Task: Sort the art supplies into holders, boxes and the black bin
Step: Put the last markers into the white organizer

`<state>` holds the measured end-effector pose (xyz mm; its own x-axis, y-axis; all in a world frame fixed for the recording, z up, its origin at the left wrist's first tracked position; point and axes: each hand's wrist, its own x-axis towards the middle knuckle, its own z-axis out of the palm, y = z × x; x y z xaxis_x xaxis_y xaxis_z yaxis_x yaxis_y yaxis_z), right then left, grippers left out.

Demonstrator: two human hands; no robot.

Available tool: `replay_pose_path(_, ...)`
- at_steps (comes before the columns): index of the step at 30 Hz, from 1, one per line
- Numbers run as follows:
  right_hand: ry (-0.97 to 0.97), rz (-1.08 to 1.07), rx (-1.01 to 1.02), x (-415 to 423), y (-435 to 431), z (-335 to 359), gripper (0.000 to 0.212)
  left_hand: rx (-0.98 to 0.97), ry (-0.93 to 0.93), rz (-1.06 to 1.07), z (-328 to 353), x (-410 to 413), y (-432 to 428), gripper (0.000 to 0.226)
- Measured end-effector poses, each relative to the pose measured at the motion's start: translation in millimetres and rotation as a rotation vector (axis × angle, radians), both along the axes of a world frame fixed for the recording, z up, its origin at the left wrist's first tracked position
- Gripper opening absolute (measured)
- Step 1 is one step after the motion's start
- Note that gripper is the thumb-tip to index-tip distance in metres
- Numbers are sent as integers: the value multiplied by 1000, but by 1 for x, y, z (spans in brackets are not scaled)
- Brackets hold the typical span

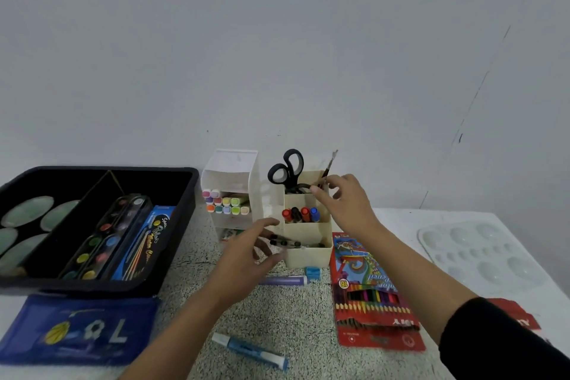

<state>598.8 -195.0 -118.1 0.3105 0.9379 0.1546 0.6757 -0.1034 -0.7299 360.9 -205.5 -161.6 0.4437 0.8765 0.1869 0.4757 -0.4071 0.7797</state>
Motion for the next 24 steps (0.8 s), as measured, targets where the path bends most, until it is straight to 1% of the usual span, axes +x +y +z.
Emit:
replay_pose_path(2, 109, -35, 182, -5, -27, 0, 30, -51, -22, 31, -1, -8, -5, 54)
replay_pose_path(3, 149, -60, 258, -8, -44, 0, 24, -68, -26, 43, -3, -12, -9, 47)
replay_pose_path(5, 156, -18, 309, -16, -75, -7, 5, -71, 6, 49, -5, -23, -20, 30)
replay_pose_path(7, 33, 136, 293, -23, -97, -24, 9, -51, 106, -10, -11, -39, -33, 17)
replay_pose_path(10, -246, 362, 260, -36, -114, -50, 12, -30, 296, -161, -20, -61, -53, 3)
replay_pose_path(11, -346, 422, 254, -40, -115, -59, 14, -7, 373, -186, -24, -67, -59, 5)
replay_pose_path(13, -525, 497, 237, -47, -114, -73, 17, 51, 492, -225, -30, -74, -72, 31)
replay_pose_path(14, -585, 522, 223, -51, -112, -80, 19, 66, 521, -242, -33, -77, -78, 43)
replay_pose_path(15, -628, 539, 216, -54, -110, -86, 20, 67, 537, -252, -34, -79, -85, 49)
replay_pose_path(17, -685, 532, 203, -60, -105, -93, 22, 85, 544, -235, -39, -83, -94, 46)
replay_pose_path(20, -733, 438, 174, -66, -96, -99, 41, 96, 512, -158, -45, -85, -99, 30)
replay_pose_path(21, -750, 396, 148, -68, -92, -99, 43, 97, 498, -139, -45, -84, -99, 26)
replay_pose_path(24, -816, 309, 97, -73, -86, -102, 41, 90, 485, -101, -41, -81, -99, 17)
